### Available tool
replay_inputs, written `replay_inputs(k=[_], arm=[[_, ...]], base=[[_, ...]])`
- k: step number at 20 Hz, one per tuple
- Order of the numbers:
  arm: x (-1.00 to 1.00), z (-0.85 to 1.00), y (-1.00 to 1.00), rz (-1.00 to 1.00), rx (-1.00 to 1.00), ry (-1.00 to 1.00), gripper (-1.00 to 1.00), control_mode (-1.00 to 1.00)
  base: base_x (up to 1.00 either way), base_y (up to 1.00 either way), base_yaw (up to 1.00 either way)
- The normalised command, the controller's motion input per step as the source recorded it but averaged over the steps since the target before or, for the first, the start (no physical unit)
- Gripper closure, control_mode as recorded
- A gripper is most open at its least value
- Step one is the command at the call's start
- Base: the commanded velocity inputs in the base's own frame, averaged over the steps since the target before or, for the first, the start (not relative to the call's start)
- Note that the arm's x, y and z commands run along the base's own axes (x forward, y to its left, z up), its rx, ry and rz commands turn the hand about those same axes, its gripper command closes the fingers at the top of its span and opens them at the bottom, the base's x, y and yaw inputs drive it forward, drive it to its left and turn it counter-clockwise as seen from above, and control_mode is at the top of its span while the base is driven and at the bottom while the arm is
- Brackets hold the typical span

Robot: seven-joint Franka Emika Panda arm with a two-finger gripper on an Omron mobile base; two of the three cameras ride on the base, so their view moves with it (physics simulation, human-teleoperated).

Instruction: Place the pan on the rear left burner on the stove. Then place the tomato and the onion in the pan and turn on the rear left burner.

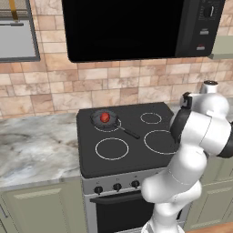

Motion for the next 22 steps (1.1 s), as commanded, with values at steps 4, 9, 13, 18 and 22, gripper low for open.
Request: replay_inputs(k=[4,9,13,18,22], arm=[[-0.24,-0.08,-0.53,0.00,0.00,0.05,-1.00,-1.00],[-0.24,-0.07,-0.49,0.00,0.00,0.05,-1.00,-1.00],[-0.27,-0.01,-0.42,0.00,0.00,0.07,-1.00,-1.00],[-0.24,-0.01,-0.30,0.00,0.00,0.05,-1.00,-1.00],[-0.14,-0.03,-0.18,0.00,0.01,0.04,-1.00,-1.00]], base=[[0.00,0.00,0.00],[0.00,0.00,0.00],[0.00,0.00,0.00],[0.00,0.00,0.00],[0.00,0.00,0.00]])
